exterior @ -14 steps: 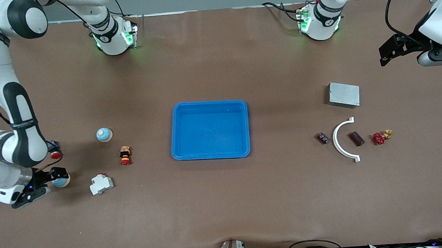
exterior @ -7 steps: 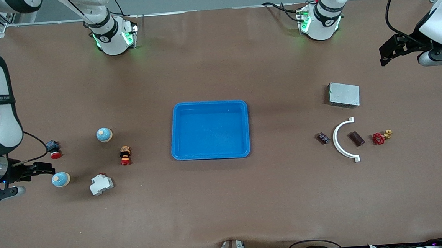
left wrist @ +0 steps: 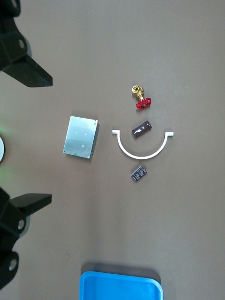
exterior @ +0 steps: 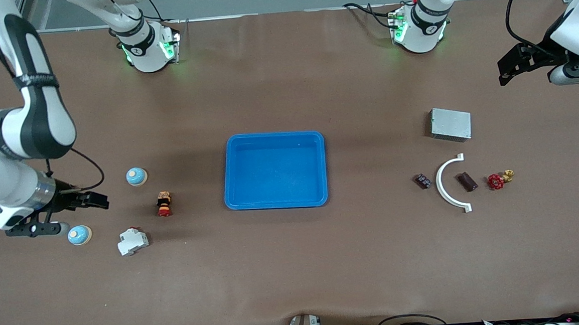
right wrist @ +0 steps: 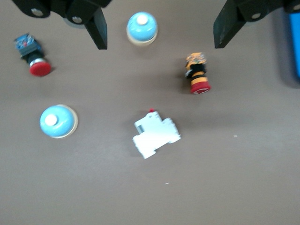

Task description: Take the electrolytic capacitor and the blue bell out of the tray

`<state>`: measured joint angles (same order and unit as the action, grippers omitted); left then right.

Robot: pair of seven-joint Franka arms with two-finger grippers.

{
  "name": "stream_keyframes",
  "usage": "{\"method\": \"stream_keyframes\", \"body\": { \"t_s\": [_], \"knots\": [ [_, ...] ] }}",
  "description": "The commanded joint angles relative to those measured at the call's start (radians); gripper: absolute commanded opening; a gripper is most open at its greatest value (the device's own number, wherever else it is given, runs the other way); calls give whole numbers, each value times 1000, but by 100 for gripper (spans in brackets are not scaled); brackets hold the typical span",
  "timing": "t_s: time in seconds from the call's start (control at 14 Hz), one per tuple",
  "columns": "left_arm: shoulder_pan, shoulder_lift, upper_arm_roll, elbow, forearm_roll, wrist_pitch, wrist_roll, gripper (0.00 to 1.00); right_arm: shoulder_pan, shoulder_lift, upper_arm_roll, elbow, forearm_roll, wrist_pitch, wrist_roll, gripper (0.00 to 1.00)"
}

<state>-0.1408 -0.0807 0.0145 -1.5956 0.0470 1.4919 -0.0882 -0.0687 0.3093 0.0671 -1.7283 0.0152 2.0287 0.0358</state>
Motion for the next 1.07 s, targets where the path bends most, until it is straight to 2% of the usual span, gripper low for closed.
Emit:
{"method": "stream_keyframes", "body": {
  "t_s": [0.0, 0.29, 0.57, 0.71, 1.0],
  "knots": [
    [1, -20, 4, 5, -10, -15, 8, 100, -2, -108, -6, -91, -14, -5, 32, 100],
    [0, -11, 4, 46, -9, -15, 18, 100, -2, -245, -4, -175, -14, -37, 44, 100],
    [1, -11, 5, 51, -7, -16, 19, 100, -26, -294, -13, -58, -12, -256, 32, 100],
    [1, -11, 5, 52, -10, -16, 19, 100, -43, -286, -15, 33, -17, -359, 32, 100],
    [1, -10, 7, 63, -10, -18, 19, 100, -60, -296, -15, 94, -21, -380, 1, 100]
  ]
}}
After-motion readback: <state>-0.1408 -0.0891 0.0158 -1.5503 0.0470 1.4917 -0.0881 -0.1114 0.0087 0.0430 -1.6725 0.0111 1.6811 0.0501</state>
